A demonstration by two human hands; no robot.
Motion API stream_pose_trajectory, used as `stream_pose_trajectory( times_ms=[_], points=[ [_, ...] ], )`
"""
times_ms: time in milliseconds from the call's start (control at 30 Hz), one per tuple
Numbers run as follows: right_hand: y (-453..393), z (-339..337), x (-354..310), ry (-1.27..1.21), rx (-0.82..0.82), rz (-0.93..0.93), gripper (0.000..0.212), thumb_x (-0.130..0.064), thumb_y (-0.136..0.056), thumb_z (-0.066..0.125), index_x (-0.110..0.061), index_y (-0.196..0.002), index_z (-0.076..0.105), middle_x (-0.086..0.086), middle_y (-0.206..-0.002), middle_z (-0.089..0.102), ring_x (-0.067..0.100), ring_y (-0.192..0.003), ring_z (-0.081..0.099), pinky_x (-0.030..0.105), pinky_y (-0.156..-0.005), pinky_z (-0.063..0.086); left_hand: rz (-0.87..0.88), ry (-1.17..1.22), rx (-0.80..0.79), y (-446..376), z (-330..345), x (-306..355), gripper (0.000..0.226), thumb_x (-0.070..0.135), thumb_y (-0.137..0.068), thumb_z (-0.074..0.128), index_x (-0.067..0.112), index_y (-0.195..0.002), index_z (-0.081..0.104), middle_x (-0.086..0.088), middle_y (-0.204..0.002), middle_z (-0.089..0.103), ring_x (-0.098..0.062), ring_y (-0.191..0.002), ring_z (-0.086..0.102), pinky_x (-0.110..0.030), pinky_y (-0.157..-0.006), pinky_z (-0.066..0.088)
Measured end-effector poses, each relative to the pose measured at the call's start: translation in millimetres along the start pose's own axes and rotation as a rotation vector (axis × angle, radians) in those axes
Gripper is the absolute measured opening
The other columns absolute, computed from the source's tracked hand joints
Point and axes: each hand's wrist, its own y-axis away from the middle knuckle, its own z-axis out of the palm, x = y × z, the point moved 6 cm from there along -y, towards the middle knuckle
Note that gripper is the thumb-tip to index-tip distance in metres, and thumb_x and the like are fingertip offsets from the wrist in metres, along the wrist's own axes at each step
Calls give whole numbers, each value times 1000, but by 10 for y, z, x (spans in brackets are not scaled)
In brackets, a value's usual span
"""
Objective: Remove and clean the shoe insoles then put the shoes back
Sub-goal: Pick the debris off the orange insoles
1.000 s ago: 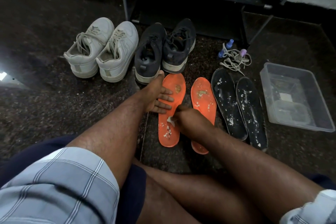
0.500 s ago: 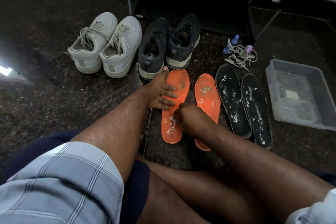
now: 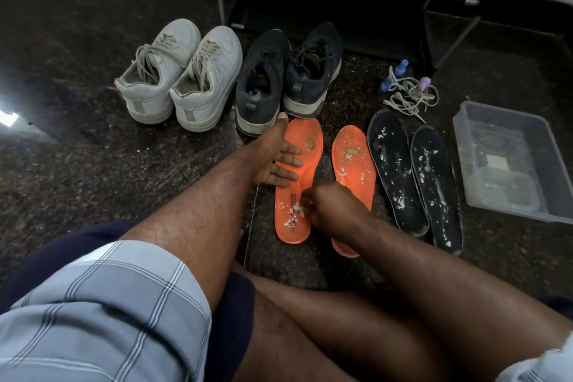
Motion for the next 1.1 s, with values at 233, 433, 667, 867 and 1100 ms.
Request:
stream_pose_trajectory(
  times_ms=[233,433,667,867,1100],
  points=[
    [0,78,-50,93,-57,10,14,-19,-85,62,-14,-94,72,7,-94,70,26,-87,65,29,-73,50,0,-2,-1,11,5,-4,93,79,-91,16,7,-130,60,-14,-116,68,-38,-102,68,-54,-96,51],
    [-52,-18,-16,61,30,49,14,-14,-84,62,-11,-94,71,10,-96,67,27,-86,64,31,-73,51,1,-1,5,8,11,-5,94,81,-90,16,8,-129,61,-13,-115,69,-38,-101,68,-54,-96,51],
    [-13,-18,-86,-11,20,53,20,-18,-86,60,-14,-101,72,10,-102,66,27,-92,64,34,-80,52,3,-2,-4,-7,2,-6,93,80,-90,16,8,-128,61,-13,-115,69,-37,-101,68,-51,-92,53],
    [-199,0,-291,-17,115,-205,22,-15,-85,62,-12,-103,74,14,-116,63,34,-99,64,40,-78,53,-12,-19,-3,-6,18,-1,93,79,-91,13,10,-130,61,-12,-116,68,-33,-106,62,-43,-81,49],
    [-191,139,-403,93,85,-384,10,-11,-82,70,-8,-72,71,14,-93,65,34,-87,63,36,-70,53,-14,-23,24,-20,7,-1,94,80,-90,15,9,-128,63,-12,-113,70,-36,-103,66,-46,-90,50]
  ],
)
